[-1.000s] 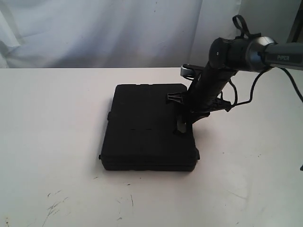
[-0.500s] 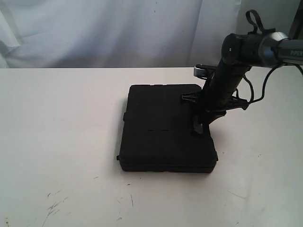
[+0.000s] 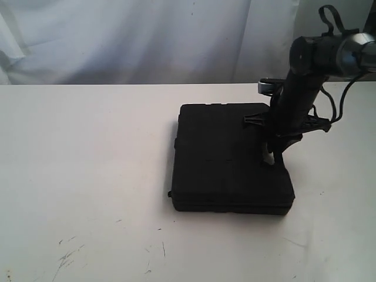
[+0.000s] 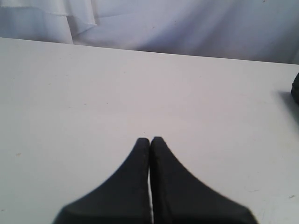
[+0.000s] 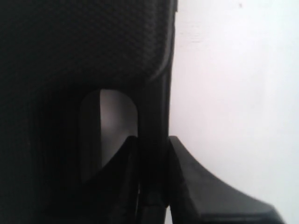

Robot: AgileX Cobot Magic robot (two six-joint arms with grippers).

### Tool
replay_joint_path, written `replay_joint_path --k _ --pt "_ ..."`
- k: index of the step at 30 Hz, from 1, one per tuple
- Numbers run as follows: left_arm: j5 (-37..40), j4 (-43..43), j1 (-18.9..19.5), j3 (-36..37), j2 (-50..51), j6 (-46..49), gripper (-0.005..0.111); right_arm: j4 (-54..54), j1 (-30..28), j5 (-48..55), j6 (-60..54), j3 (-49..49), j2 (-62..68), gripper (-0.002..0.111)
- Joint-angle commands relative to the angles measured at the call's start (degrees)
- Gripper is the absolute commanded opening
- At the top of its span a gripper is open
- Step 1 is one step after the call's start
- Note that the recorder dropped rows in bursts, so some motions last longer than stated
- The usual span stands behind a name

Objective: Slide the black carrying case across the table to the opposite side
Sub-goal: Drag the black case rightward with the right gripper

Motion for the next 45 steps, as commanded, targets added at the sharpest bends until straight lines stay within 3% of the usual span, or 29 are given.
replay_joint_path --k 1,9,24,45 --pt "-0.65 0.03 0.11 0.25 -0.27 0.08 0.000 -3.66 -1.70 1.19 0.09 0.05 -1.54 0.000" --pt "-0.65 0.03 0.11 0.25 -0.27 0.08 0.000 -7.64 -3.13 0.75 -1.29 0.05 -1.54 0.000" --pt "-0.65 0.03 0.11 0.25 -0.27 0.08 0.000 -3.77 -8.05 -0.78 -7.51 1.30 -1.54 0.000" --pt "-0.65 0.03 0.11 0.25 -0.27 0.08 0.000 -5.40 -8.48 -0.78 -7.65 1.30 -1.54 0.000"
